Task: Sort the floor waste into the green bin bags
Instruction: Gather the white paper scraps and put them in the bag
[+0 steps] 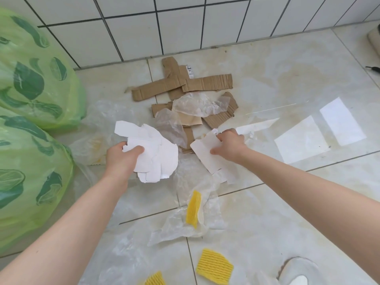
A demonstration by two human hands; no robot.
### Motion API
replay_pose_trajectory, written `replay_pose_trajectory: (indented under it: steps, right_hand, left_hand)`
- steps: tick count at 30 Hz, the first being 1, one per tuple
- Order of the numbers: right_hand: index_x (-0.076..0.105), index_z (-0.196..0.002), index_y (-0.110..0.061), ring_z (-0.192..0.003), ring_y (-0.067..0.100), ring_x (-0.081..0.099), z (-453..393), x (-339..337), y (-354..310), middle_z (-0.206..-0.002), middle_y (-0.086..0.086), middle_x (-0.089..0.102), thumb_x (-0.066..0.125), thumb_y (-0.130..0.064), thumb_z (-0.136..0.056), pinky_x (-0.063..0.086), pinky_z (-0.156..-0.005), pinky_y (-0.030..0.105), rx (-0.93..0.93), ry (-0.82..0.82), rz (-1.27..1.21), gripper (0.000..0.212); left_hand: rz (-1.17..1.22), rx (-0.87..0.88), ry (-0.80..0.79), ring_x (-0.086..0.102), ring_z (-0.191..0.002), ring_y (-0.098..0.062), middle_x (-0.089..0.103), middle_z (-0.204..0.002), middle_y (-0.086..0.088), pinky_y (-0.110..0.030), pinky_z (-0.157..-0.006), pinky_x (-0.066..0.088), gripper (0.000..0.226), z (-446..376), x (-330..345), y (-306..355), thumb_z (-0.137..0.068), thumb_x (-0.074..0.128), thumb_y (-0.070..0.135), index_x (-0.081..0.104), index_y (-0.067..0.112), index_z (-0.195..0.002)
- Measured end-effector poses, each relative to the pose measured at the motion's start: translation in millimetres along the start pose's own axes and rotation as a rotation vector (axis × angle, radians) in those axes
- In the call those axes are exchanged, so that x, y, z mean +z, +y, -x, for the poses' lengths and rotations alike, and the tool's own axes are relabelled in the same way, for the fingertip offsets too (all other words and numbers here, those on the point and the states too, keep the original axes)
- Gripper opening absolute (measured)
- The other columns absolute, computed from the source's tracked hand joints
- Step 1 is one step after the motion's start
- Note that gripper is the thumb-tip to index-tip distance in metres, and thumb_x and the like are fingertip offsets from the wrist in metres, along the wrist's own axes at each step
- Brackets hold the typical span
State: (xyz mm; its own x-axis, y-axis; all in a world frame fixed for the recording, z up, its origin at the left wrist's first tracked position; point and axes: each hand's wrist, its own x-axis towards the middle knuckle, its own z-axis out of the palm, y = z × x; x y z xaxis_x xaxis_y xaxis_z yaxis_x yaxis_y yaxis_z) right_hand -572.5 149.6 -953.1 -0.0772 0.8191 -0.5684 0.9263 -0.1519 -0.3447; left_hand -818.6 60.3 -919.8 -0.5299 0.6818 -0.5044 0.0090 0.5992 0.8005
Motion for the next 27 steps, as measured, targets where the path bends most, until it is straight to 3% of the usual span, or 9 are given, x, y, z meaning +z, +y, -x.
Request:
replay_pose_trajectory:
  steps: [5, 7, 9, 12, 15, 18, 21, 24, 27]
  right_hand:
    - [0.039, -0.054, -0.025, -0.105, 0.036, 0.05, 5, -6, -16, -0.105, 0.008, 0.046, 0.07, -0.029, -0.075, 0.045, -0.088, 0.04, -0.024, 0.01, 0.028, 0.038]
    - [0.043, -0.052, -0.023, -0.093, 0.034, 0.051, 8, -8, -32, -0.092, 0.009, 0.048, 0.068, -0.024, -0.074, 0.046, -0.074, 0.036, -0.076, 0.002, 0.041, 0.034]
    - [0.037, -0.051, -0.019, -0.083, 0.03, 0.048, 8, -10, -27, -0.083, 0.01, 0.045, 0.061, -0.014, -0.079, 0.035, -0.061, 0.03, -0.12, 0.062, 0.08, 0.037]
    - [0.037, -0.061, -0.008, -0.091, 0.035, 0.052, 15, -6, -9, -0.089, 0.019, 0.054, 0.052, -0.008, -0.088, 0.031, -0.066, 0.032, -0.156, 0.187, 0.191, 0.031]
    - [0.056, -0.083, 0.001, -0.096, 0.039, 0.055, 19, -1, 4, -0.097, 0.024, 0.062, 0.047, -0.006, -0.092, 0.031, -0.067, 0.034, -0.201, 0.252, 0.244, 0.014]
    - [0.061, -0.093, 0.007, -0.09, 0.041, 0.057, 21, -6, 10, -0.093, 0.025, 0.066, 0.046, -0.006, -0.092, 0.038, -0.071, 0.037, -0.189, 0.306, 0.272, 0.02]
    - [0.061, -0.078, 0.005, -0.073, 0.04, 0.054, 31, -17, 5, -0.079, 0.027, 0.065, 0.048, -0.003, -0.09, 0.037, -0.064, 0.037, -0.227, 0.372, 0.231, 0.019]
    - [0.048, -0.062, -0.002, -0.06, 0.036, 0.045, 51, -29, -19, -0.064, 0.026, 0.06, 0.052, -0.001, -0.088, 0.03, -0.059, 0.035, -0.337, 0.433, 0.171, 0.026]
    - [0.047, -0.057, 0.001, -0.052, 0.031, 0.035, 75, -39, -61, -0.051, 0.015, 0.047, 0.054, -0.003, -0.088, 0.026, -0.051, 0.034, -0.447, 0.463, 0.093, 0.031]
  left_hand:
    - [0.03, -0.025, 0.014, 0.061, -0.084, -0.024, 0.066, -0.089, -0.003, -0.034, -0.076, 0.047, 0.009, 6, -23, 0, -0.083, 0.064, 0.011, 0.063, 0.02, -0.078]
    - [0.057, -0.032, 0.043, 0.062, -0.088, -0.025, 0.068, -0.093, -0.004, -0.039, -0.083, 0.049, 0.006, 8, -42, -3, -0.082, 0.064, 0.014, 0.064, 0.019, -0.081]
    - [0.051, -0.029, 0.033, 0.061, -0.086, -0.025, 0.068, -0.091, -0.004, -0.037, -0.08, 0.048, 0.006, 10, -43, -5, -0.083, 0.064, 0.013, 0.063, 0.019, -0.08]
    - [0.045, -0.014, 0.016, 0.059, -0.077, -0.018, 0.065, -0.083, 0.002, -0.029, -0.069, 0.044, 0.009, 19, -36, -5, -0.085, 0.062, 0.012, 0.062, 0.019, -0.079]
    - [0.042, -0.008, 0.02, 0.059, -0.077, -0.016, 0.065, -0.085, 0.002, -0.026, -0.065, 0.043, 0.006, 23, -39, -4, -0.086, 0.062, 0.012, 0.063, 0.018, -0.083]
    - [0.045, -0.007, 0.057, 0.06, -0.08, -0.018, 0.067, -0.091, -0.002, -0.026, -0.066, 0.043, 0.009, 28, -52, -4, -0.086, 0.062, 0.013, 0.065, 0.012, -0.094]
    - [0.056, 0.006, 0.081, 0.06, -0.079, -0.017, 0.067, -0.093, -0.002, -0.026, -0.063, 0.043, 0.013, 34, -63, -1, -0.086, 0.062, 0.014, 0.065, 0.01, -0.098]
    - [0.078, 0.033, 0.106, 0.06, -0.075, -0.01, 0.067, -0.088, 0.003, -0.023, -0.06, 0.042, 0.008, 44, -75, 6, -0.086, 0.062, 0.014, 0.065, 0.016, -0.094]
    - [0.107, 0.074, 0.139, 0.06, -0.074, -0.011, 0.067, -0.083, 0.006, -0.023, -0.062, 0.044, 0.008, 53, -92, 17, -0.086, 0.062, 0.012, 0.064, 0.02, -0.084]
